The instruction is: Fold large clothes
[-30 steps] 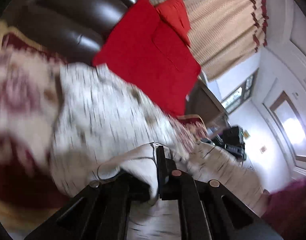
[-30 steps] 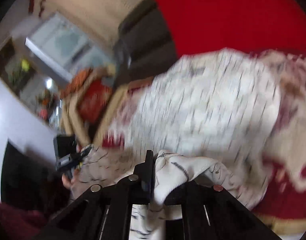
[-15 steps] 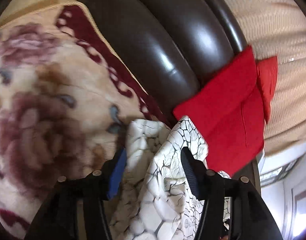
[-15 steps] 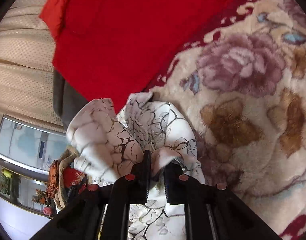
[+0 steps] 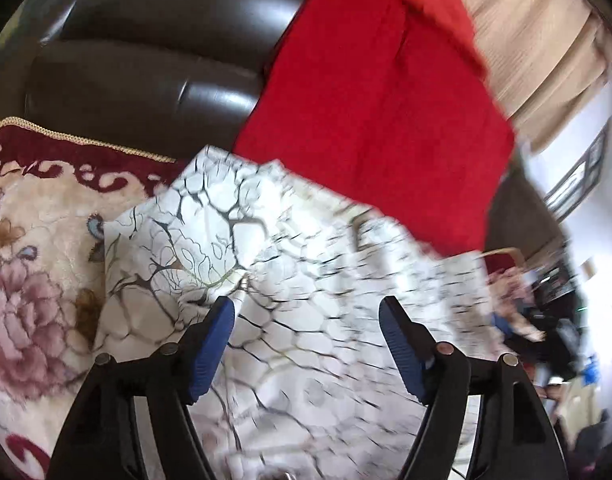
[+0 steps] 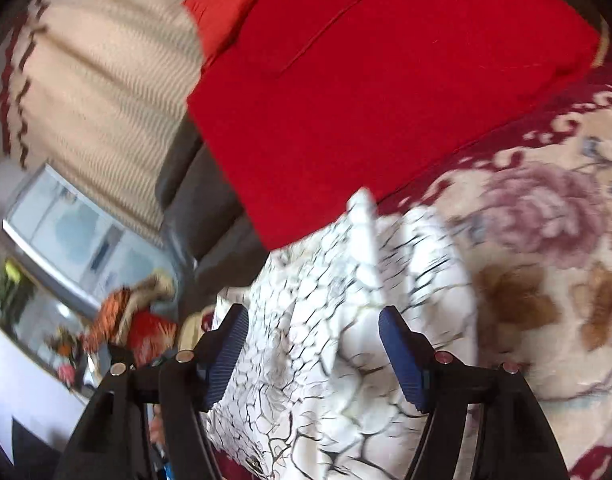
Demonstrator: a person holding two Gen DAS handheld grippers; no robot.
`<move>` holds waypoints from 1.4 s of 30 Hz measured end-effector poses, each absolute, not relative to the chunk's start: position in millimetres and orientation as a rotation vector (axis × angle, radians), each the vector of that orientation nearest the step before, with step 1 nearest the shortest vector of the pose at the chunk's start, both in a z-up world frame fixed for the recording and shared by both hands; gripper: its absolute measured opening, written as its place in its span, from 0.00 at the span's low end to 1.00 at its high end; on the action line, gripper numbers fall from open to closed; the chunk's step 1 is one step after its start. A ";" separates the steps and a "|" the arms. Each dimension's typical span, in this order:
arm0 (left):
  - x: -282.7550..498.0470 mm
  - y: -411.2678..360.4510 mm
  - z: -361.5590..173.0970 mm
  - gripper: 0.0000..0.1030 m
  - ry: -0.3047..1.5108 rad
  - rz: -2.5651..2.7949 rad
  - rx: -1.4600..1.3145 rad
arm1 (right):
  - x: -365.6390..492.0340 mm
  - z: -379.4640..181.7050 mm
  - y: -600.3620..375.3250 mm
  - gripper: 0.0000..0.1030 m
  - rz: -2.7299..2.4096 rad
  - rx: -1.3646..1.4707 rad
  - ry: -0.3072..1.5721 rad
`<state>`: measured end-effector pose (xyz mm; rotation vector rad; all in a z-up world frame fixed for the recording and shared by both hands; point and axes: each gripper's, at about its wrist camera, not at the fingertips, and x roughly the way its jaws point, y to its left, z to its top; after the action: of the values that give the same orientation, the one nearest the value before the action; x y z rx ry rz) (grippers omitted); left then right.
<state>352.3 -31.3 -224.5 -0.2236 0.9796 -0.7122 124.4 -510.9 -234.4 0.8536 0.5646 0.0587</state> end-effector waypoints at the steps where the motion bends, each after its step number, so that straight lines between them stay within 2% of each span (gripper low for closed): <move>1: 362.3 -36.4 -236.2 0.73 1.013 -0.660 -0.206 | 129.2 -238.0 -504.1 0.69 0.066 0.837 0.592; 7: 414.7 -12.7 -274.7 0.73 1.016 -0.325 -0.081 | 191.1 -287.1 -500.9 0.67 -0.108 0.703 0.799; 9: 427.2 6.4 -285.9 0.75 1.042 -0.259 -0.111 | 202.2 -301.1 -514.9 0.67 -0.233 0.619 0.771; 12: 421.4 28.6 -292.1 0.75 1.067 -0.258 -0.228 | 201.5 -301.6 -527.5 0.67 -0.243 0.683 0.733; 19: 363.6 54.5 -268.1 0.75 1.000 -0.290 -0.219 | 150.7 -260.1 -507.9 0.68 -0.208 0.684 0.643; 27: 274.8 10.1 -227.3 0.76 0.914 -0.414 -0.046 | 103.6 -228.6 -438.8 0.68 -0.042 0.573 0.657; 32: 256.7 -21.4 -249.7 0.81 0.987 -0.359 0.052 | 103.8 -254.7 -414.9 0.64 -0.040 0.562 0.760; 35: 258.6 -31.3 -264.7 0.88 1.003 -0.310 0.096 | 118.4 -295.3 -419.6 0.56 -0.105 0.578 0.906; 42: 260.3 -37.9 -264.5 0.94 1.013 -0.279 0.140 | 127.0 -263.0 -418.3 0.56 -0.106 0.556 0.849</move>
<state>260.3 -37.9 -264.5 0.1404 1.0129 -0.2793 127.0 -418.3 -263.0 0.5560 0.8489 -0.1056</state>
